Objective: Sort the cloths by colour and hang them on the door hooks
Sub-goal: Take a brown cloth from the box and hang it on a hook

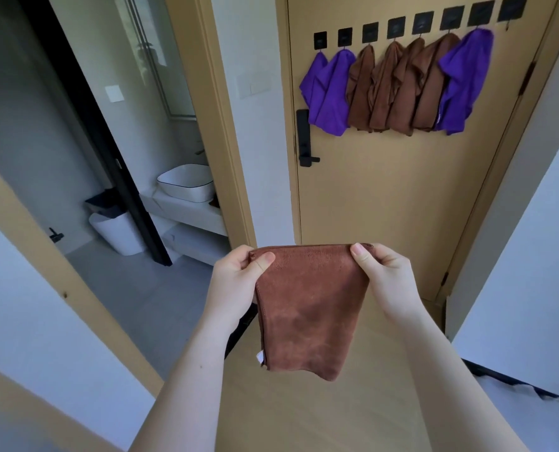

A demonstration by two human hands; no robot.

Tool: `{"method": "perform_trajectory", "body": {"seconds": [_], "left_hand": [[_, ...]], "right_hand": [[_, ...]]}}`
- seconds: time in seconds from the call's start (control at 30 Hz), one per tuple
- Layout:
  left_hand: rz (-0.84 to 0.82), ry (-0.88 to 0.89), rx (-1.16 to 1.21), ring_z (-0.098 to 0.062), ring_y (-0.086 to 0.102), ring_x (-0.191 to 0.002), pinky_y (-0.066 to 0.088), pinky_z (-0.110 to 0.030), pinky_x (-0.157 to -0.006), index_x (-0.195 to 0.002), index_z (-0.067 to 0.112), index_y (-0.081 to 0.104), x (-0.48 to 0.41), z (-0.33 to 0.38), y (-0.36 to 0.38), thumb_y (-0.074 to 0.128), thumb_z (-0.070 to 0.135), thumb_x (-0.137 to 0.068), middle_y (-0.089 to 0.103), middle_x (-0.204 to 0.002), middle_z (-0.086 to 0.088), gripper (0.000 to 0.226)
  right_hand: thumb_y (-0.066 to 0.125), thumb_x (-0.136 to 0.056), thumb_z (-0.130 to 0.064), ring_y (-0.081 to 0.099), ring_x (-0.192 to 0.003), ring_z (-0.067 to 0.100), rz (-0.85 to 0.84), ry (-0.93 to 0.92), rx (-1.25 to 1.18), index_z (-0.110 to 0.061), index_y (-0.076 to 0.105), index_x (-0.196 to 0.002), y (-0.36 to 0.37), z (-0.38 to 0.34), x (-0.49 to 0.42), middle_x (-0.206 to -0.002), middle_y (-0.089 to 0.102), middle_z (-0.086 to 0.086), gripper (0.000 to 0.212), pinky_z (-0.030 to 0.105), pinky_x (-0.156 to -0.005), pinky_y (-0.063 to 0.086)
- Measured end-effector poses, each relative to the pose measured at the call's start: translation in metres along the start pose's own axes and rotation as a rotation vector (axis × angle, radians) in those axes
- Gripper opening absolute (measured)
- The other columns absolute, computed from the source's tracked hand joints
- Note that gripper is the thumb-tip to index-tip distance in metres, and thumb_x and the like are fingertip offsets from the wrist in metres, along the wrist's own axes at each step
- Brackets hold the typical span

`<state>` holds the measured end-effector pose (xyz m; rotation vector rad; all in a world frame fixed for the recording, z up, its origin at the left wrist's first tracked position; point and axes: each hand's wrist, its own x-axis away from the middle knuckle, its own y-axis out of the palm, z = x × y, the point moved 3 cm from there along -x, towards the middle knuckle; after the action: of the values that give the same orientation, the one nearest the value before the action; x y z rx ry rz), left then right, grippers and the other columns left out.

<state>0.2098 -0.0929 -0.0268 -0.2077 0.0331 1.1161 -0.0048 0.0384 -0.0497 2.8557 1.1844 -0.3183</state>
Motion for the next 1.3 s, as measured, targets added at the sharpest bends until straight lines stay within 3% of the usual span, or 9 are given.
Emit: {"method": "perform_trajectory", "body": {"seconds": [0.17,0.33,0.5,0.7,0.8,1.0,1.3], "left_hand": [[-0.013,0.007,-0.010,-0.011,0.069,-0.077,0.052,-0.024,-0.071,-0.092,0.006,0.070,-0.031,0.003,0.044,0.068,0.021,-0.097,0.077,-0.089,-0.008,0.016],[-0.064,-0.002,-0.012,-0.026,0.061,-0.074,0.047,-0.044,-0.071,-0.092,0.008,0.069,-0.068,-0.004,0.076,0.069,0.026,-0.097,0.070,-0.094,-0.023,0.019],[-0.108,0.023,-0.021,-0.030,0.072,-0.093,0.055,-0.049,-0.089,-0.091,0.014,0.072,-0.108,-0.009,0.112,0.068,0.026,-0.098,0.076,-0.092,-0.008,0.015],[-0.207,0.053,0.012,-0.011,0.072,-0.087,0.052,-0.028,-0.080,-0.091,0.022,0.073,-0.170,-0.012,0.151,0.066,0.024,-0.098,0.077,-0.089,0.005,0.010],[-0.251,0.060,0.031,-0.011,0.071,-0.085,0.053,-0.031,-0.079,-0.091,0.020,0.073,-0.206,-0.011,0.163,0.067,0.023,-0.098,0.077,-0.088,0.004,0.010],[-0.323,0.074,0.055,-0.020,0.073,-0.093,0.056,-0.043,-0.089,-0.094,0.020,0.074,-0.275,-0.010,0.181,0.067,0.024,-0.098,0.077,-0.092,0.001,0.009],[-0.437,0.118,0.100,-0.015,0.073,-0.091,0.057,-0.036,-0.082,-0.094,0.024,0.075,-0.344,-0.004,0.222,0.067,0.029,-0.098,0.078,-0.093,0.005,0.010]], "right_hand": [[0.067,-0.098,-0.028,0.046,-0.064,0.005,0.031,0.001,-0.006,0.004,0.065,-0.083,-0.031,0.012,-0.036,-0.071,0.053,-0.002,0.036,0.014,-0.057,0.037],[0.067,-0.098,-0.028,0.048,-0.065,0.005,0.073,0.031,-0.032,0.001,0.066,-0.080,-0.051,0.027,-0.066,-0.071,0.054,-0.005,0.034,0.014,-0.058,0.039],[0.067,-0.099,-0.025,0.050,-0.059,0.000,0.137,0.060,-0.022,-0.013,0.066,-0.070,-0.069,0.039,-0.097,-0.061,0.056,-0.017,0.031,0.011,-0.056,0.041],[0.067,-0.098,-0.032,0.053,-0.068,0.006,0.213,0.068,0.042,-0.009,0.070,-0.079,-0.086,0.044,-0.146,-0.074,0.059,-0.003,0.030,0.020,-0.061,0.044],[0.066,-0.098,-0.032,0.056,-0.072,0.008,0.260,0.063,0.067,-0.010,0.074,-0.084,-0.089,0.046,-0.175,-0.078,0.063,0.000,0.028,0.018,-0.062,0.047],[0.067,-0.097,-0.036,0.060,-0.081,0.013,0.336,0.047,0.117,-0.008,0.074,-0.087,-0.086,0.046,-0.227,-0.089,0.071,0.014,0.030,0.033,-0.079,0.046],[0.068,-0.097,-0.033,0.063,-0.082,0.008,0.462,0.037,0.103,-0.012,0.077,-0.088,-0.095,0.043,-0.276,-0.096,0.073,0.015,0.025,0.030,-0.080,0.050]]}}
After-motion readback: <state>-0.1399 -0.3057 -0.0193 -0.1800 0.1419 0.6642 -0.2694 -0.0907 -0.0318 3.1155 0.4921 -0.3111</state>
